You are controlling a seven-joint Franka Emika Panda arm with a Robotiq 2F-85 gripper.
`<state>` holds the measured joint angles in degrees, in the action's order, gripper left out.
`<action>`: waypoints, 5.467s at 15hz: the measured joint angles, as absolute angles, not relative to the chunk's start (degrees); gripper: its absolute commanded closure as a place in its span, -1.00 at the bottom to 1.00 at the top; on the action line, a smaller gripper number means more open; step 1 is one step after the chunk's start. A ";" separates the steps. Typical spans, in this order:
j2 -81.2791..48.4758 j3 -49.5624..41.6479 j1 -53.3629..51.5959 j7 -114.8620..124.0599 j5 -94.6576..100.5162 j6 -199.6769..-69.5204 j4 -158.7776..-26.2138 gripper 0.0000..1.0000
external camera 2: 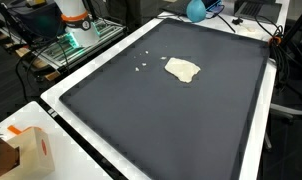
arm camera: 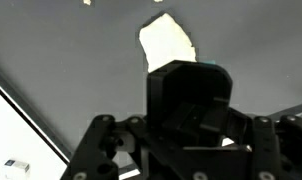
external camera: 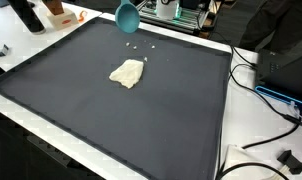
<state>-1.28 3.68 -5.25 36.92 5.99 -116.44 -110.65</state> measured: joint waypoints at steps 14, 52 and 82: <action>-1.05 5.89 -6.80 48.20 15.26 -108.70 -107.82 0.61; -25.78 1.35 11.97 -48.70 -37.93 -123.03 -110.33 0.61; -30.24 0.71 12.12 -33.55 -34.58 -121.15 -106.45 0.61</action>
<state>-30.24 0.71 12.12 -33.55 -34.58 -121.15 -106.45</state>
